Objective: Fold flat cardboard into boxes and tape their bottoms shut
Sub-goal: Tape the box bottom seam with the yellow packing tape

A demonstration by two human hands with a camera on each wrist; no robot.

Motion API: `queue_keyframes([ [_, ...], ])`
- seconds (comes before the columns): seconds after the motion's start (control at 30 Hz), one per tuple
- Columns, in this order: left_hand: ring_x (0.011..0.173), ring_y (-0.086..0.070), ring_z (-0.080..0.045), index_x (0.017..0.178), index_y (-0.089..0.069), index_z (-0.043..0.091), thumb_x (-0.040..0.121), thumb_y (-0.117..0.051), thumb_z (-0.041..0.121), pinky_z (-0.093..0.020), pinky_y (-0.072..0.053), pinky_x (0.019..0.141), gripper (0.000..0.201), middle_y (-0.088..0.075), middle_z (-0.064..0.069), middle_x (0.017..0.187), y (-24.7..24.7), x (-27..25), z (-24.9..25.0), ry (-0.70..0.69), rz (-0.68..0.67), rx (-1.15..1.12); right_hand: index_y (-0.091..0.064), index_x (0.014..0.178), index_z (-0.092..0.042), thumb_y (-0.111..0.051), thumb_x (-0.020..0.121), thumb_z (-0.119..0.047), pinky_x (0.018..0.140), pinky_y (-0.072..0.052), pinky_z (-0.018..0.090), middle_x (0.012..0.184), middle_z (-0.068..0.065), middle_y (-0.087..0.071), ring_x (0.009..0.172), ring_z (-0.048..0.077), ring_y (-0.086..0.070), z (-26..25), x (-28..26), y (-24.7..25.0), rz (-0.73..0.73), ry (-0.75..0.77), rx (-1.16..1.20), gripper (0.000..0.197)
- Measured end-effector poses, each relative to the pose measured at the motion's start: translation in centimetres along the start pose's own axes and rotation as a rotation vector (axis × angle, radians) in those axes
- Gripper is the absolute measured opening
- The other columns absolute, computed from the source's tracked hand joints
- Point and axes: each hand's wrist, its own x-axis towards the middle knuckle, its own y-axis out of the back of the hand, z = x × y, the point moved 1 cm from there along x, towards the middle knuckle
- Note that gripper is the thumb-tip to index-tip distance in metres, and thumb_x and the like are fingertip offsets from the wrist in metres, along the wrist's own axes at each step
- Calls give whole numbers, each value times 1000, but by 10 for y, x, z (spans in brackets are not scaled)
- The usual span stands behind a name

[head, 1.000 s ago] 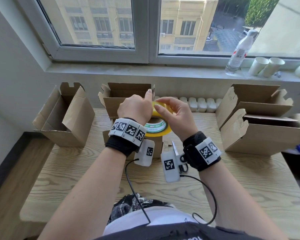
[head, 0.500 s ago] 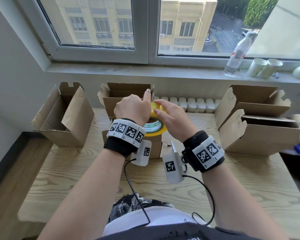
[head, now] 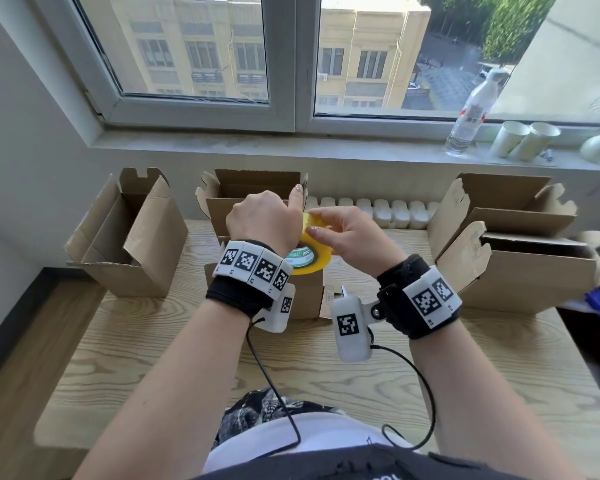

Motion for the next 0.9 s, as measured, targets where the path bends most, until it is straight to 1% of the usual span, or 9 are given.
queue_keyframes([
  [0.1,93,-62,-35,91,-73,9,100,-23,57,-35,-37,71,70,-70,-14,96,3,0,1,-14,18,20,-60,132,-10,-62,95,-24,96,-51,50,116,7,-69,108,24,-65,0,1,-1,-21,-31,45,40],
  [0.2,79,-53,-30,83,-72,9,100,-23,57,-34,-36,69,71,-68,-13,89,6,1,3,-13,28,20,-59,132,-10,-59,91,-33,96,-50,52,116,8,-69,108,25,-65,-2,1,-4,-26,-26,68,48],
  [0.27,75,-49,-28,81,-72,8,100,-22,57,-35,-36,69,71,-67,-13,86,6,1,3,-9,34,21,-57,135,-9,-57,90,-34,97,-50,52,119,9,-68,110,26,-63,-2,2,-7,-28,-26,53,51],
  [0.43,89,-63,-34,83,-72,8,100,-21,55,-35,-37,71,72,-70,-14,90,2,6,0,-7,64,0,-53,139,-9,-55,99,-20,101,-47,44,126,10,-64,116,24,-60,-6,6,-5,-1,-22,-44,41],
  [0.53,87,-62,-33,82,-72,8,101,-19,53,-34,-36,69,72,-70,-14,89,2,8,0,-3,71,-14,-53,139,-10,-54,99,-16,100,-47,41,127,9,-63,115,22,-59,-9,7,-4,26,6,-64,40],
  [0.7,75,-51,-27,81,-71,6,103,-19,50,-34,-33,68,72,-69,-13,86,3,6,1,11,74,-25,-57,136,-12,-55,97,-15,98,-49,44,124,9,-65,114,25,-60,-7,8,-6,67,36,-53,39],
  [0.77,80,-58,-31,81,-71,7,102,-19,51,-34,-34,70,72,-69,-14,86,4,7,0,7,94,-35,-59,134,-13,-50,94,-4,92,-52,35,122,9,-66,107,22,-62,-6,5,-7,124,50,-57,42],
  [0.83,87,-62,-33,79,-71,7,102,-18,51,-34,-33,73,73,-69,-13,85,8,8,0,-8,116,-23,-60,133,-13,-43,88,6,86,-53,28,122,8,-66,102,19,-62,-7,1,-9,190,49,-50,52],
  [0.9,92,-61,-35,80,-71,6,102,-19,52,-35,-29,75,72,-68,-14,89,12,9,2,-13,105,-20,-61,132,-12,-42,86,-3,89,-52,32,118,4,-66,102,16,-61,-11,0,-7,180,37,24,50],
])
